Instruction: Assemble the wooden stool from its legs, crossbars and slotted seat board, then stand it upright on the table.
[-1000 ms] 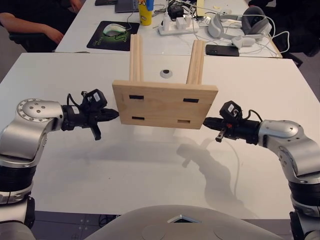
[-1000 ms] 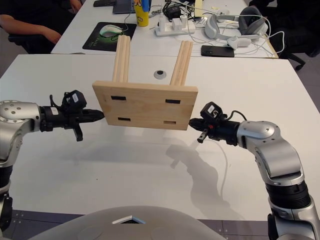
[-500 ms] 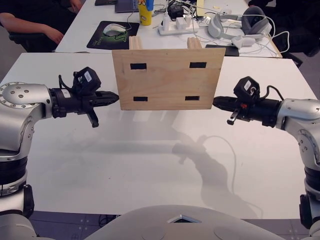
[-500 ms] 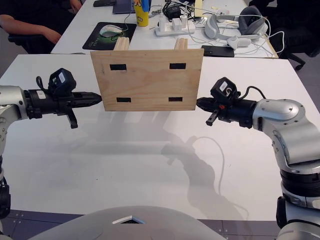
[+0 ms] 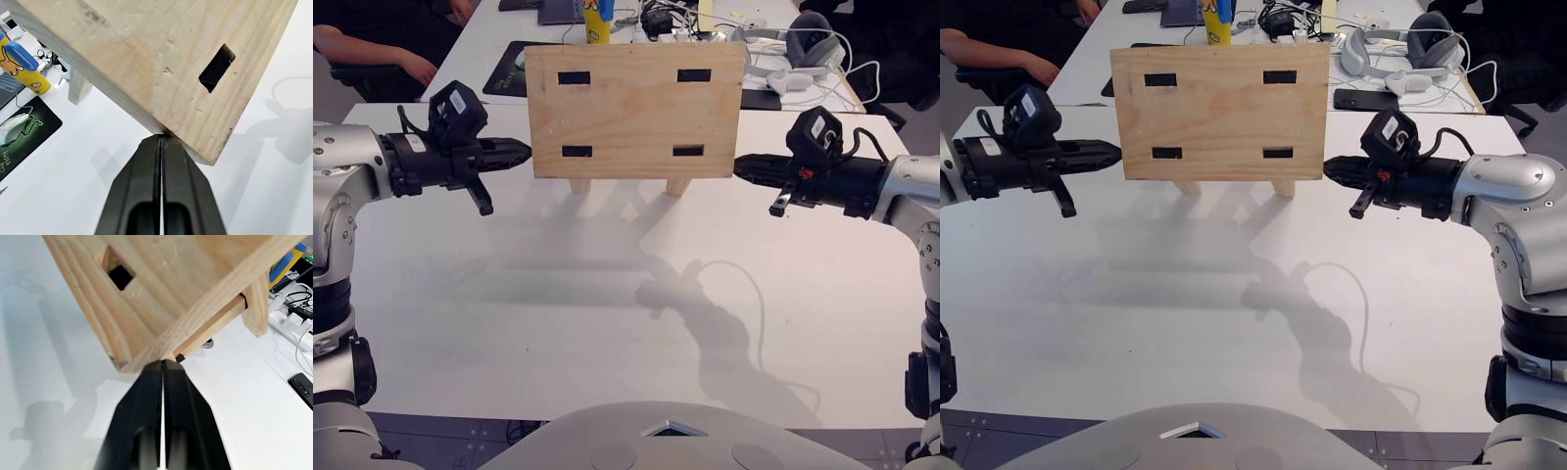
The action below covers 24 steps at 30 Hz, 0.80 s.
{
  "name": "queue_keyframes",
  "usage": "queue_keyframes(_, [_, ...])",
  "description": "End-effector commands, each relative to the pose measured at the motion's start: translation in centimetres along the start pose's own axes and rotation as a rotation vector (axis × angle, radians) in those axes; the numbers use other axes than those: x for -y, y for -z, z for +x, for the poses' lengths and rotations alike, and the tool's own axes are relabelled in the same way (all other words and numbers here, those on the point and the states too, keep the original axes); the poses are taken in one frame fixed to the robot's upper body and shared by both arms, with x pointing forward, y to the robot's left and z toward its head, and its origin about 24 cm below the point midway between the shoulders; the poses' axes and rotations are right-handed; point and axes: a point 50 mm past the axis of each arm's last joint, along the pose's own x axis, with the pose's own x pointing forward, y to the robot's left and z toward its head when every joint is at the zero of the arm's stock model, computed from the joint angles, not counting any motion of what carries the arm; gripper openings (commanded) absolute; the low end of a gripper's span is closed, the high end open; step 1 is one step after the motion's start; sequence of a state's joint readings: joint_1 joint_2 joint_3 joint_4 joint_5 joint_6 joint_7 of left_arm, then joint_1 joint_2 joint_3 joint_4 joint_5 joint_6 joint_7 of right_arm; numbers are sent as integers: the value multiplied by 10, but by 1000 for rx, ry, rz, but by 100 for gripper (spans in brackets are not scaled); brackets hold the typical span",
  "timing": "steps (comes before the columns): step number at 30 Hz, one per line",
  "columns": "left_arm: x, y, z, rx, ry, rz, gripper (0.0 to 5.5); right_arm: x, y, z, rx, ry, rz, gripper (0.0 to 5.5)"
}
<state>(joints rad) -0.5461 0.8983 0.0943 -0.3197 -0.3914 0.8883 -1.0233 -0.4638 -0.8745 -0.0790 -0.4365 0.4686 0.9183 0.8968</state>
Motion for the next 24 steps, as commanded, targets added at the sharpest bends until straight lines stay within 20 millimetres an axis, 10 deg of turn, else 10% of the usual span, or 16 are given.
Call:
queue_keyframes(1, [8, -27, 13, 130, 104, 90, 0, -5, -24, 9, 106, -114, -88, 1])
queue_keyframes(13, [-20, -41, 25, 132, 40, 164, 0, 19, -37, 18, 126, -68, -145, 1])
queue_keyframes(24, [-14, 14, 33, -51, 42, 134, 0, -3, 5, 24, 30, -90, -81, 1])
